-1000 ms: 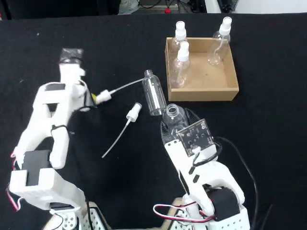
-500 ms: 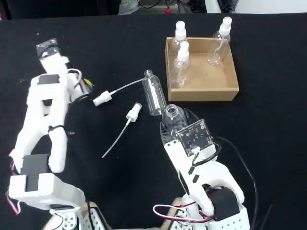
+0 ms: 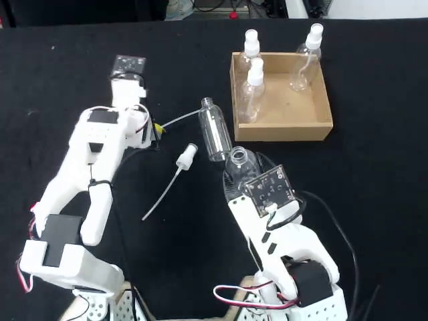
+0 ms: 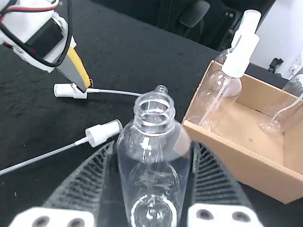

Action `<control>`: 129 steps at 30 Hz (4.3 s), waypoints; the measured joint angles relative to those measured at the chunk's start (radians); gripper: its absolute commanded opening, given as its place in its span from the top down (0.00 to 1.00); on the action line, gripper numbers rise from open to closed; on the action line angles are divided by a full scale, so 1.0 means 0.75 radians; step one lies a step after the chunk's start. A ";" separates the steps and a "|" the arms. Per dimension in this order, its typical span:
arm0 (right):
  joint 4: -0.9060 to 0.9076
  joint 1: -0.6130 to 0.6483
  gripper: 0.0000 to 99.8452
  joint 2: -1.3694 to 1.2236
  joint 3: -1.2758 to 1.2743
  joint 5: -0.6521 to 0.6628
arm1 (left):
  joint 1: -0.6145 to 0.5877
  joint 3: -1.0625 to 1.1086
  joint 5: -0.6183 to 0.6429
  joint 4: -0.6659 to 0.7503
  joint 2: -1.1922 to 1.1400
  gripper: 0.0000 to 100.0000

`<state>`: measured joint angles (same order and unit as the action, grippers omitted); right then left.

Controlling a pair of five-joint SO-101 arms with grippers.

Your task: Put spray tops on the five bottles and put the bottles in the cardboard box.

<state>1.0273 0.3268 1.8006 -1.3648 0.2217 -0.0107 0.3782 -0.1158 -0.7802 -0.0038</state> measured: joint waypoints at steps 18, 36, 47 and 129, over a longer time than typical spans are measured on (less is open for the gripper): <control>0.000 0.000 0.87 0.000 0.000 0.000 | -0.282 -0.151 -0.035 -0.100 -0.194 0.74; 0.000 0.000 0.87 0.000 0.000 0.000 | -0.174 -0.421 0.051 -0.456 -0.198 0.74; 0.000 0.000 0.87 0.000 0.000 0.000 | -0.049 -0.413 0.209 -0.313 -0.198 0.74; 0.000 0.000 0.87 0.000 0.000 0.000 | -0.497 -0.505 0.014 -0.084 -0.477 0.74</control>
<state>1.0273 0.3268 1.8006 -1.3648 0.2217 -0.3836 -0.0008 -0.1051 -0.8431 -0.3613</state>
